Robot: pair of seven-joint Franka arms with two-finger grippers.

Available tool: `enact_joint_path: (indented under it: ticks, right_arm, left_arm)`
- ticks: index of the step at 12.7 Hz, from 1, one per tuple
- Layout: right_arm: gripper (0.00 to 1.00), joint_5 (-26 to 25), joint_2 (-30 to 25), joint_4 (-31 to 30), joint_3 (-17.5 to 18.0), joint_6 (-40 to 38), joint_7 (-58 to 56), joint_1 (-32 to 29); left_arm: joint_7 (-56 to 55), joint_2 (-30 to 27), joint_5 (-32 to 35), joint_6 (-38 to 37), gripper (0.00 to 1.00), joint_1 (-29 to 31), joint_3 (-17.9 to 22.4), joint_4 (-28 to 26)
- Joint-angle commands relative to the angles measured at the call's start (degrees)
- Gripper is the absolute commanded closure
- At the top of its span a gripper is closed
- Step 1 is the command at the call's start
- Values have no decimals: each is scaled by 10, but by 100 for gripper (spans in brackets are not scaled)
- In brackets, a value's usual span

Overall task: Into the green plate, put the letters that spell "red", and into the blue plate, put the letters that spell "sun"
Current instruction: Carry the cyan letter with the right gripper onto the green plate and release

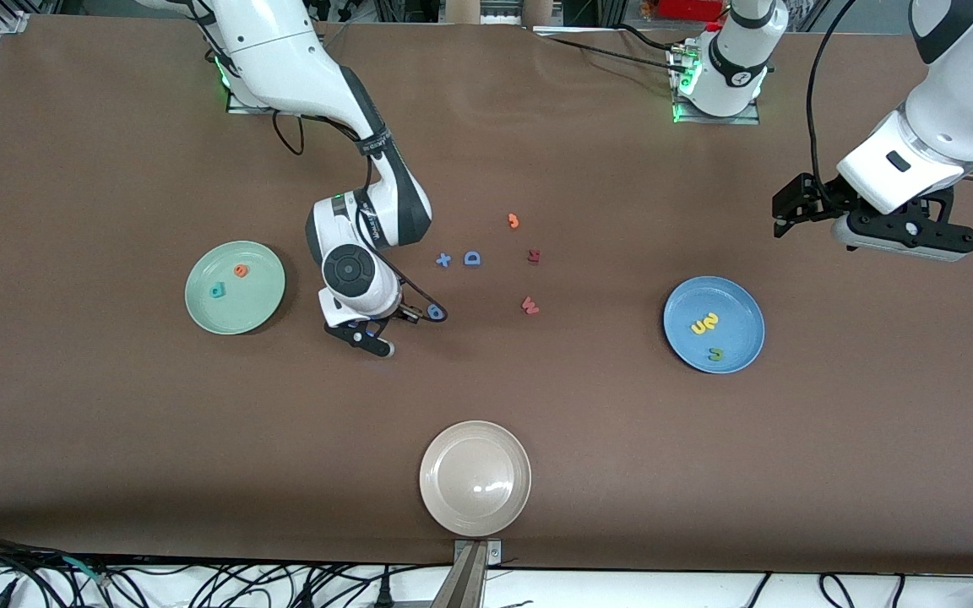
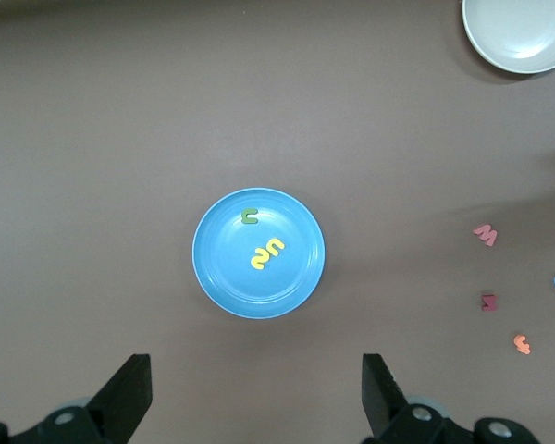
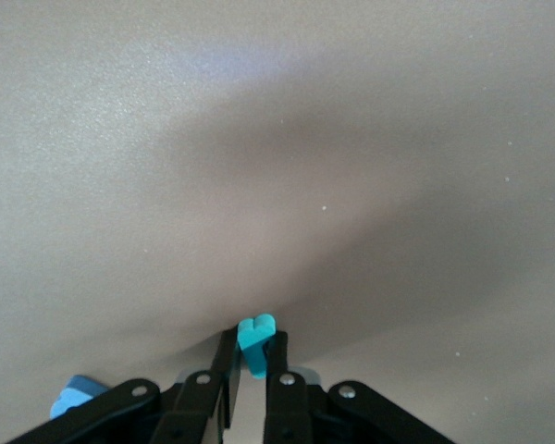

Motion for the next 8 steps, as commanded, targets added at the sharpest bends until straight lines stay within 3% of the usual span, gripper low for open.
enact_joint_path:
  ticks: [1,5,8]
  right_arm:
    - [96,5,-3,0,-3,5,-27,-1]
    - [100,5,-47,28,-74,-126,-101,-5]
    - [100,5,-74,29,-167,-231,-238,-4]
  left_arm:
    - [-8,-8,-12,6,0,-9,6,-6]
    - [-8,-7,-12,6,0,-8,5,-5]
    - [-8,-7,-13,6,0,-8,5,-5]
